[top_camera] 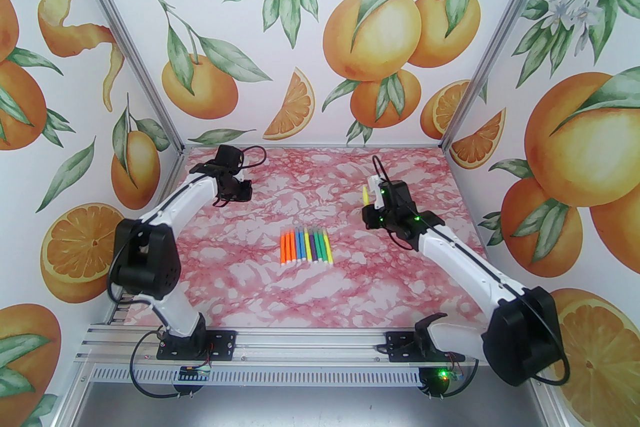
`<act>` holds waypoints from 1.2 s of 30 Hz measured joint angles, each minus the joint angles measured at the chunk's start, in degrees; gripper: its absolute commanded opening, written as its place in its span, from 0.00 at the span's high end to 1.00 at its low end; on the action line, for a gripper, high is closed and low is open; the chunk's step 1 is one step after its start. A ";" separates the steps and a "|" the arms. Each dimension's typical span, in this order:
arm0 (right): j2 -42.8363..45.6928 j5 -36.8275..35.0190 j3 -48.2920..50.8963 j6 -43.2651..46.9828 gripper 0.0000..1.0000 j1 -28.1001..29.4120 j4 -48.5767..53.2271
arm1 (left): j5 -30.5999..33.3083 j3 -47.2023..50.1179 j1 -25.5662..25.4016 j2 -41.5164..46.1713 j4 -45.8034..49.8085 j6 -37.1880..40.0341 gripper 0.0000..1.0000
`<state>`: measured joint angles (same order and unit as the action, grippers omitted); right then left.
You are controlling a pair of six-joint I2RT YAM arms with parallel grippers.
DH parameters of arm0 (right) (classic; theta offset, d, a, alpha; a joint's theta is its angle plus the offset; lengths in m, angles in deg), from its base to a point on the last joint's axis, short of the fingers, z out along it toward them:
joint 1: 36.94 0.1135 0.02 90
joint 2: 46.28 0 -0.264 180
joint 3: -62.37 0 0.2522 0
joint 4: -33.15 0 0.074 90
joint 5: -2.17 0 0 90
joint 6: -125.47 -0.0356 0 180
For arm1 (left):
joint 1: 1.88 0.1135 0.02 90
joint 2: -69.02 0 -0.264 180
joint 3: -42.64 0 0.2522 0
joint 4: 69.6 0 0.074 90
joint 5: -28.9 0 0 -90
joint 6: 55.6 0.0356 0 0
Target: Open the pen caps
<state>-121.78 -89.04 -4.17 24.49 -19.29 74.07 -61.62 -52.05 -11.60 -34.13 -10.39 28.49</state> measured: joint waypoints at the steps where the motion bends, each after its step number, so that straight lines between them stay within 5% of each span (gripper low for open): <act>1: -1.01 -1.36 -0.66 0.57 1.00 -0.74 0.59 | 0.44 -0.26 0.37 -1.09 0.37 0.37 1.00; 14: -12.04 -9.35 -6.01 5.53 1.00 -7.26 4.31 | 0.79 -2.10 6.32 -9.94 2.64 4.17 1.00; 36: -25.40 -7.80 -8.76 7.04 1.00 -14.25 4.11 | -5.40 -8.81 7.93 -18.21 3.41 6.10 0.99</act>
<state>-147.18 -96.85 -12.93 31.52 -33.54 78.18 -67.02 -60.86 -3.67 -52.34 -6.98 34.58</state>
